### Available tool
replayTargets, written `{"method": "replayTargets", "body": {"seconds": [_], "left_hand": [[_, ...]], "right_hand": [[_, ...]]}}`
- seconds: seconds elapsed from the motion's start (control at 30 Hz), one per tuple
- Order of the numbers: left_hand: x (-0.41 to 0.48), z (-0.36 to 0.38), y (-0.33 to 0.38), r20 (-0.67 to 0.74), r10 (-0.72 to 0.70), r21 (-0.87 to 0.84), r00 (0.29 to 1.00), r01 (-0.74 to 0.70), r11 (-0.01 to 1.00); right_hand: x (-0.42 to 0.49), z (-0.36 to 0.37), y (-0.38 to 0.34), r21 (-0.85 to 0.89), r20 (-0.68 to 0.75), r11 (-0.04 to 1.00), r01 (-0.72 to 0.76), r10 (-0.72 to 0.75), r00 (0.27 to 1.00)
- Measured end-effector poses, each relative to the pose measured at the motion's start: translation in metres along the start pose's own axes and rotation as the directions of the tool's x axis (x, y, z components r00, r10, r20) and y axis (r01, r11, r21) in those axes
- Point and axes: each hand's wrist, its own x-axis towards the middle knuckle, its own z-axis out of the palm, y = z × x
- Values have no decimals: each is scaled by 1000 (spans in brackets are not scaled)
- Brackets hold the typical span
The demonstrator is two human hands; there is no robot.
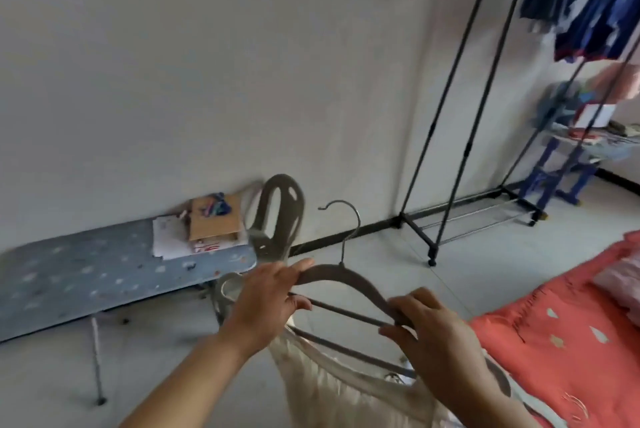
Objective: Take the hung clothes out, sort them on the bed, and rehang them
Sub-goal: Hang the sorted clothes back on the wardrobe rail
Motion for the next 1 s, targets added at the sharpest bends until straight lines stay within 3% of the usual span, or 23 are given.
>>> {"method": "replayTargets", "body": {"seconds": [0.13,0.23,0.37,0.47,0.53,0.63,0.73,0.87,1.0], "left_hand": [[-85,-94,-34,-155,-205,146,966,228,963],[-152,-162,-58,-262,-294,229,919,355,906],[-240,-248,-84,-414,-357,264,837,486,833],[-306,-315,-99,-511,-388,299,767,582,757],[-348,-359,-106,-574,-407,336,711,657,675],[-405,-423,-113,-667,-386,403,637,744,533],[-460,-482,-116,-735,-336,448,589,793,412],[-521,-541,-134,-777,-372,387,508,852,354],[-562,-589,-171,-835,-312,395,453,889,232]], "right_hand": [[17,9,-106,28,126,963,269,-271,954],[25,26,-190,95,173,875,474,-483,858],[26,55,-302,31,89,618,785,-784,614],[21,84,-388,-14,-146,378,926,-917,372],[13,98,-450,-22,-264,274,961,-929,259],[-8,120,-543,50,-378,157,986,-911,164],[-30,137,-628,78,-448,75,994,-888,102],[-48,157,-723,100,-476,-11,995,-879,38],[-49,181,-812,68,-528,-90,994,-848,-41]]}}
